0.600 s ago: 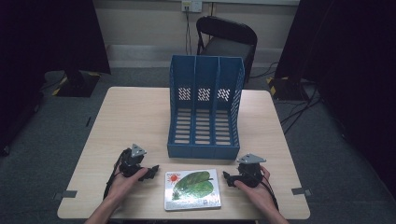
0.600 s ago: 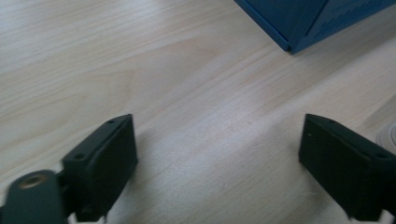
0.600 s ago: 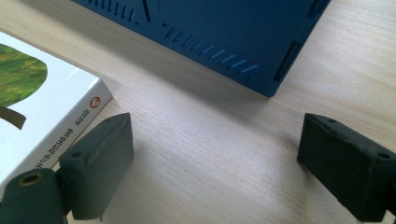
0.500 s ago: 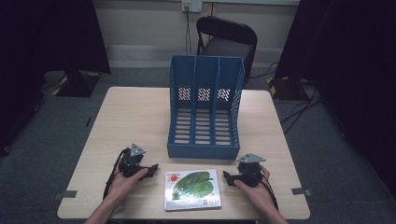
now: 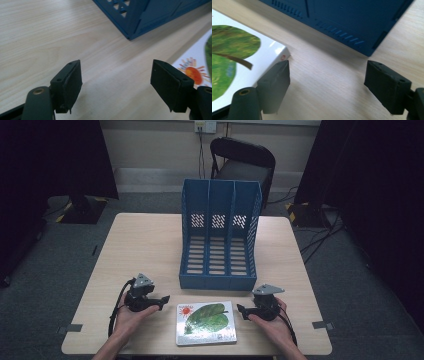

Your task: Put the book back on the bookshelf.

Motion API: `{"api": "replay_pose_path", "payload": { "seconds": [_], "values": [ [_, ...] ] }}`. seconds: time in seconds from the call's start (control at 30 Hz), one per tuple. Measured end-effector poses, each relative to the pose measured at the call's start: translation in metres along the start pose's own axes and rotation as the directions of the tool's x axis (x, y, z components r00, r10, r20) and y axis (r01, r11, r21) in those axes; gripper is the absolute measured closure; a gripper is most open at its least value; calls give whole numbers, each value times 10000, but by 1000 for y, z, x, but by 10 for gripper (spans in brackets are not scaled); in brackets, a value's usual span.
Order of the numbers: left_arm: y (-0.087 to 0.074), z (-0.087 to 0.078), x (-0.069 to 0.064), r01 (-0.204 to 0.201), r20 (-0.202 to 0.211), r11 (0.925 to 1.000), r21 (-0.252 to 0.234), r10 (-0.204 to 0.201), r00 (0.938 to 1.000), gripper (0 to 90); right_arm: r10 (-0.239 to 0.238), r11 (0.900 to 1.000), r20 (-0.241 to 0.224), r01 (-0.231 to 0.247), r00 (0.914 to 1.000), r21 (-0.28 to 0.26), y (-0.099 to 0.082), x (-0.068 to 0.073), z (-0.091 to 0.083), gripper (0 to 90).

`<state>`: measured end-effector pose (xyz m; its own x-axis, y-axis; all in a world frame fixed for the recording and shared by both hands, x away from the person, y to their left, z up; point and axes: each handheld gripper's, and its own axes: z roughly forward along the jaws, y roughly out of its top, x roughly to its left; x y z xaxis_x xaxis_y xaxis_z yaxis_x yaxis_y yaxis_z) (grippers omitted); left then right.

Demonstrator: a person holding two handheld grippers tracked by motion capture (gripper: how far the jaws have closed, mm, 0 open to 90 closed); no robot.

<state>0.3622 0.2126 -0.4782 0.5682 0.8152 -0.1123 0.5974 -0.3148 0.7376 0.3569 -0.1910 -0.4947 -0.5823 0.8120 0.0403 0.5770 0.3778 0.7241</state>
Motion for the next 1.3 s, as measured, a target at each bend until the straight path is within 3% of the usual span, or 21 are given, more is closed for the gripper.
{"api": "replay_pose_path", "payload": {
  "seconds": [0.07, 0.3, 0.4, 0.43, 0.47, 0.63, 0.8, 0.93, 1.13, 1.17, 1.2, 1.23, 1.3],
  "values": [
    [1, -6, -6, 56, 635, 9999, -161, -46, 9980, 310, -178, 9998, -268, 174, 9995, -137, 2, 7, -3, 210],
    [1, -5, -23, -171, 1113, 9998, -82, 179, 9936, 356, -564, 9973, -938, 517, 9940, -524, 5, 19, -6, 241],
    [0, -2, -30, -240, 1658, 9996, 163, 210, 9859, 395, -845, 9959, -1325, 794, 9876, -437, 5, 29, -6, 276],
    [0, -2, -30, -240, 1658, 9996, 163, 210, 9859, 425, -845, 9959, -1325, 794, 9876, -437, 5, 29, -6, 276],
    [-1, -1, -32, -235, 2135, 9994, 241, 178, 9768, 463, -1058, 9941, -1460, 1010, 9836, -403, 5, 33, -6, 283],
    [-3, 3, -36, -112, 2311, 9994, 322, 34, 9729, 482, -1134, 9934, -1786, 1086, 9774, -364, 4, 37, -5, 309],
    [-6, 12, -38, -90, 2457, 9967, 808, -111, 9693, 469, -990, 9950, -2092, 946, 9728, -310, 5, 36, -4, 308],
    [-7, 16, -41, -292, 2513, 9918, 1242, -29, 9679, 447, -1051, 9944, -2258, 1049, 9685, -125, 4, 38, -2, 297],
    [-8, 18, -44, -314, 2530, 9930, 1142, 15, 9675, 460, -984, 9941, -2543, 1068, 9621, 192, 1, 40, -2, 260],
    [-8, 18, -44, -222, 2546, 9936, 1112, -69, 9670, 459, -963, 9941, -2672, 1061, 9588, 222, 0, 40, -2, 257],
    [-8, 19, -42, 88, 2620, 9941, 1083, -371, 9643, 457, -838, 9946, -2934, 979, 9523, 337, -1, 41, -2, 248],
    [-9, 19, -42, 122, 2578, 9941, 1076, -397, 9654, 466, -658, 9951, -3238, 861, 9439, 490, -2, 42, -1, 241],
    [-9, 19, -43, -2, 2515, 9948, 1021, -257, 9675, 482, -691, 9948, -3176, 892, 9457, 492, -2, 43, 0, 231]
  ]
}}
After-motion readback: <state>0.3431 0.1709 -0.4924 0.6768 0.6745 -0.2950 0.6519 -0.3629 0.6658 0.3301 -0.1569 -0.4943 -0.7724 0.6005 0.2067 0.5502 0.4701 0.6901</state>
